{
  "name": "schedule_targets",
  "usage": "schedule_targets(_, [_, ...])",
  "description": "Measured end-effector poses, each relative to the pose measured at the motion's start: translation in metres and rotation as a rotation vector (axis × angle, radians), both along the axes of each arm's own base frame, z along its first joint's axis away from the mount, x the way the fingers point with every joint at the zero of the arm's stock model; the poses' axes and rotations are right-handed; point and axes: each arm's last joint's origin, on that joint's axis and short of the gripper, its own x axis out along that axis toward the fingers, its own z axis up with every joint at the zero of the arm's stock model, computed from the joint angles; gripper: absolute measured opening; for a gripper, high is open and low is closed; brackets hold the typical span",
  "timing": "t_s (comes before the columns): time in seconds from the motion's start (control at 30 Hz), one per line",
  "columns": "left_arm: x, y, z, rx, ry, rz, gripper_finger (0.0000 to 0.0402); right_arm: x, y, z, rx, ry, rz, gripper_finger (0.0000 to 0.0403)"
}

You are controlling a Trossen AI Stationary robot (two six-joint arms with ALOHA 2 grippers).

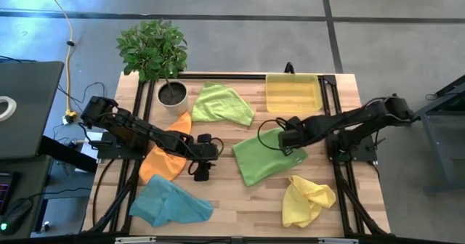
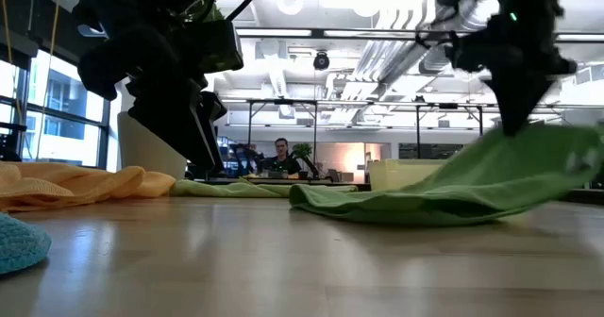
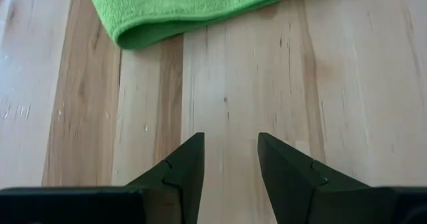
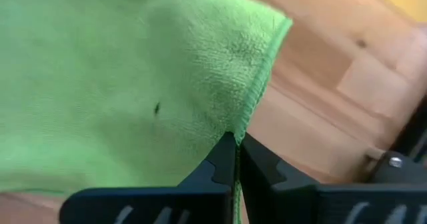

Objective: Fold microfiber towels
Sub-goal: Fold the green microfiber towel

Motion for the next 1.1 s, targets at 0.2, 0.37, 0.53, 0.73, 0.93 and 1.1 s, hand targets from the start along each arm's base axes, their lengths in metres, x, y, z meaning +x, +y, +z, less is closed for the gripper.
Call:
schedule_targets(0.2, [-0.003,0.000,0.006,-0.006,0.000,-0.005,0.0129,0.029,0.004,0.029,0.028,-0.051,0.022,0.0000])
schedule_targets(0.37, [-0.008,0.001,0.015,-0.007,-0.009,-0.004,0.0129,0.060,0.013,0.036,0.051,-0.062,0.062,0.0000])
schedule_targets(0.53, [-0.015,0.002,0.030,0.000,-0.041,-0.019,0.0129,0.096,0.028,0.030,0.087,-0.041,0.134,0.0000])
schedule_targets(0.73, [-0.024,0.001,0.047,0.043,-0.083,-0.067,0.0129,0.138,0.045,0.020,0.088,-0.032,0.221,0.0000])
schedule_targets(0.93, [-0.034,-0.004,0.059,0.092,-0.107,-0.109,0.0129,0.169,0.054,0.001,0.086,-0.044,0.273,0.0000])
schedule_targets(1.1, [-0.041,-0.008,0.067,0.096,-0.126,-0.131,0.0129,0.184,0.060,-0.017,0.117,-0.084,0.300,0.0000])
